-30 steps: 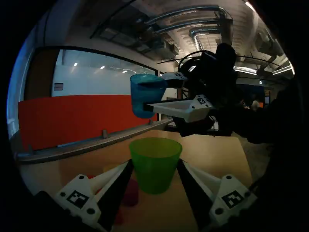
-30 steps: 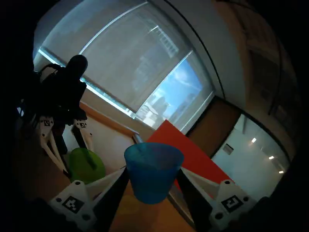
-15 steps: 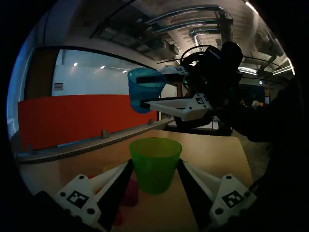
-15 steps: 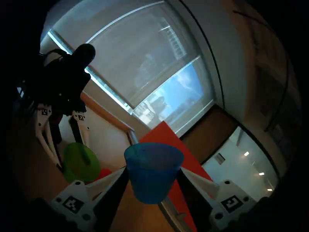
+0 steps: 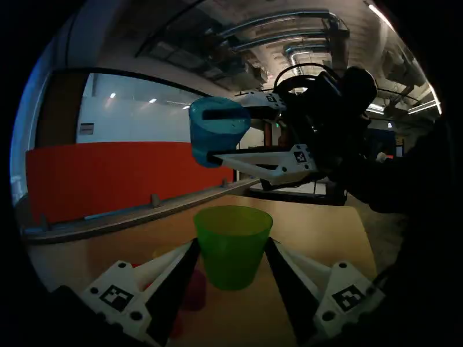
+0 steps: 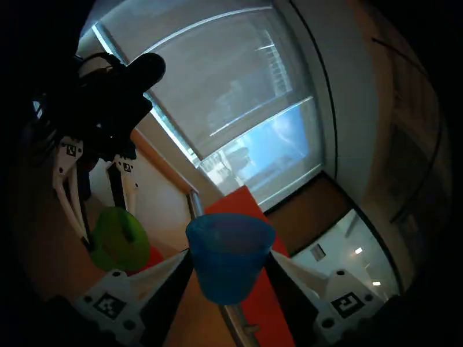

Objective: Pour water

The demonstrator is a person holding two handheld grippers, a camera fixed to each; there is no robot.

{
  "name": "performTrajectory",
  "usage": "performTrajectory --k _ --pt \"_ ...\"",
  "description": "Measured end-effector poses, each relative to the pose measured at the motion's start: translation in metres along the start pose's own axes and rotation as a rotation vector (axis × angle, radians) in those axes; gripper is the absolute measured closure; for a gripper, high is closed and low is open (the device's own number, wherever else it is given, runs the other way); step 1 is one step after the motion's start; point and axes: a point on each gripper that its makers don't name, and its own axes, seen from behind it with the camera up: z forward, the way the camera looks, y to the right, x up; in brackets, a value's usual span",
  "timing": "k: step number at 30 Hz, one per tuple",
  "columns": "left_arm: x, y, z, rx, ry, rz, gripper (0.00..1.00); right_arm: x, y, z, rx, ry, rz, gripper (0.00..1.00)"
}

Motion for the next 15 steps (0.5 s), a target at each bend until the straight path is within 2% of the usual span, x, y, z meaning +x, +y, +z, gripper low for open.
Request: performTrajectory --k 15 --pt "0.0023 0.0 0.0011 -0.004 0.004 0.002 0.18 0.0039 0.0007 0.0021 -0.009 -0.007 -0.098 0.14"
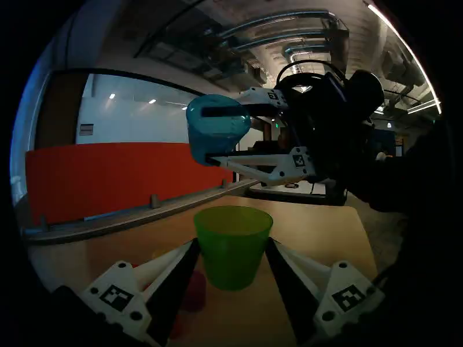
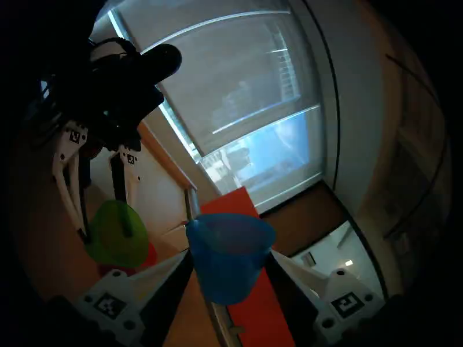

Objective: Pour water

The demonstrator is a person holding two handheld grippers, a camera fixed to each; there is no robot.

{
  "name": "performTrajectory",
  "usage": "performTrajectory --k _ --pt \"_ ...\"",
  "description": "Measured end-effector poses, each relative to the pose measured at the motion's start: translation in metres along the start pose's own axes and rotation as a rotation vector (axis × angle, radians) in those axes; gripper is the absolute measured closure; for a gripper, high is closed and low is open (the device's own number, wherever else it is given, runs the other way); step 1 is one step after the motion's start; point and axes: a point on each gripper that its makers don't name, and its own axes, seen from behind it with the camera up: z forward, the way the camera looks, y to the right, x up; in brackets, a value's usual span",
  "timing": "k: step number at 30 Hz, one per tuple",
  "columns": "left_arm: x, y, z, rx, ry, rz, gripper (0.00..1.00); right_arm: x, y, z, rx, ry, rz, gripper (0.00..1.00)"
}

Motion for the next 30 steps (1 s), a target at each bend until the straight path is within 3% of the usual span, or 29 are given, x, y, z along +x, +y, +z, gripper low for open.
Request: performTrajectory --k 30 --pt "-0.0014 0.0018 0.003 -0.011 -0.007 0.012 0.18 0.0012 0.0092 -0.0019 -0.021 -0.008 -0.149 0.14"
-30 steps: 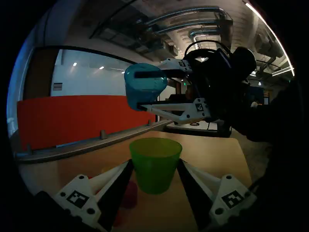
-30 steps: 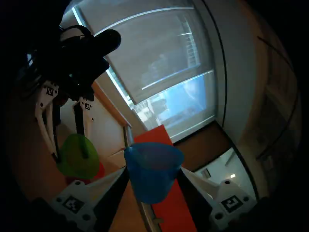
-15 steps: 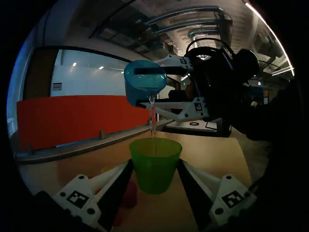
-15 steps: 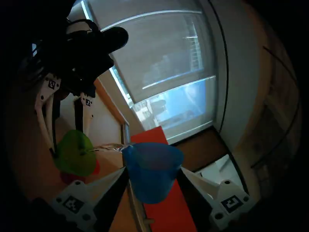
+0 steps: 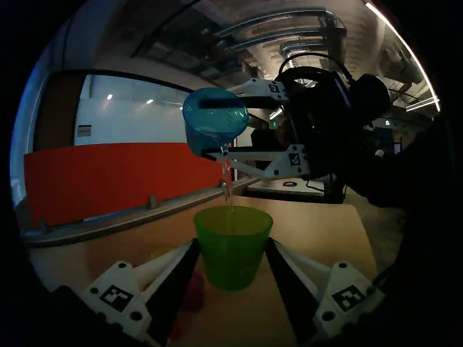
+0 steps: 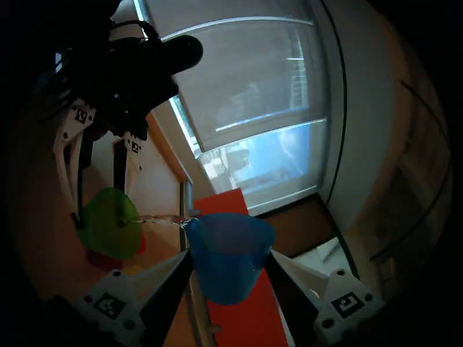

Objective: Pour water

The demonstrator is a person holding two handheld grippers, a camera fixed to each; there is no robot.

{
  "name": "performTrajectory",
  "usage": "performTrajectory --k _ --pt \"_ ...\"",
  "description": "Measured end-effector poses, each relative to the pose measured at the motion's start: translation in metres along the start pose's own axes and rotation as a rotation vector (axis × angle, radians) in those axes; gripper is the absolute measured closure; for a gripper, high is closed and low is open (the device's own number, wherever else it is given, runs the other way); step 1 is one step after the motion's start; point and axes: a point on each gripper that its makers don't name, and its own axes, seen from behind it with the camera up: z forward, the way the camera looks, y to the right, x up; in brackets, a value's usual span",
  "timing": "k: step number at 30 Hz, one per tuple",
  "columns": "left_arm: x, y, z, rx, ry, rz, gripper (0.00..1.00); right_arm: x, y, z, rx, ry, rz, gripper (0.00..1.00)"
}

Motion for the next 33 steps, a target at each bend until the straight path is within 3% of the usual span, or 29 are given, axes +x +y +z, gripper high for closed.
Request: performTrajectory --k 33 --pt "0.005 0.0048 -0.0008 -0.006 0.012 0.004 0.18 0.0042 0.0091 -0.0008 -0.012 -0.002 -0.135 0.14"
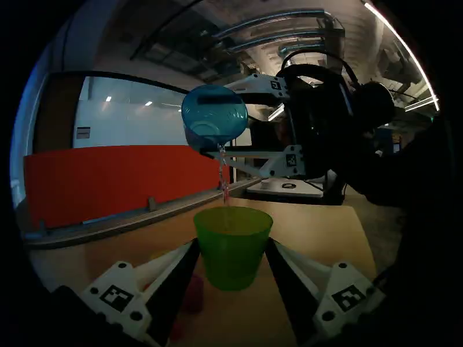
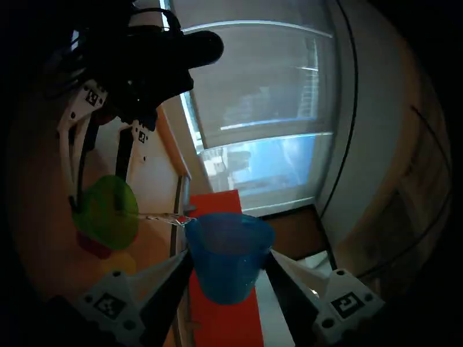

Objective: Pour water

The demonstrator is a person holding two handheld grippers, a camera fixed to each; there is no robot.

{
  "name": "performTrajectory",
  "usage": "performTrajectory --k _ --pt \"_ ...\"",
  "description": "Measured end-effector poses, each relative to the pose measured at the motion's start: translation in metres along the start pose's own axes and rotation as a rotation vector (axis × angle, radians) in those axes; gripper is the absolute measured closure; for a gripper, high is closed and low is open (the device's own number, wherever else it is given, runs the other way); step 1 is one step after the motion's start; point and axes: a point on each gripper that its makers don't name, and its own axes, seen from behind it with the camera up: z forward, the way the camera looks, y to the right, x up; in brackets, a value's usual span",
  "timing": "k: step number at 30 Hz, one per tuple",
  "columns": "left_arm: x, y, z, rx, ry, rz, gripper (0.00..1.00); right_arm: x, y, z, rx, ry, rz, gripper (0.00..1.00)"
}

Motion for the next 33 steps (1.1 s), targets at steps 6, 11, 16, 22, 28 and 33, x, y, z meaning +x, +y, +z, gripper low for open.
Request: performTrajectory --k 6,11,16,22,28,33 --pt "0.0009 0.0022 -0.0004 -0.002 0.0 0.001 0.18 0.0032 0.0017 -0.0011 0.0 0.004 -0.027 0.14" --pt "0.0009 0.0038 0.0 -0.004 0.001 0.001 0.18 0.0046 0.0027 -0.0022 -0.004 0.005 -0.051 0.14" --pt "0.001 0.0046 -0.0001 -0.005 0.002 0.001 0.18 0.0044 0.0044 -0.0024 -0.003 0.005 -0.068 0.14" --pt "0.001 0.004 0.0009 -0.006 0.003 -0.001 0.19 0.0034 0.0059 -0.0016 -0.001 0.001 -0.097 0.14" --pt "0.0014 0.0032 0.001 -0.007 0.005 -0.005 0.19 0.0039 0.0087 -0.0024 -0.003 -0.002 -0.127 0.14" --pt "0.0012 0.0025 0.0008 -0.004 0.006 -0.007 0.18 0.0049 0.0102 -0.0037 -0.006 -0.005 -0.156 0.14"
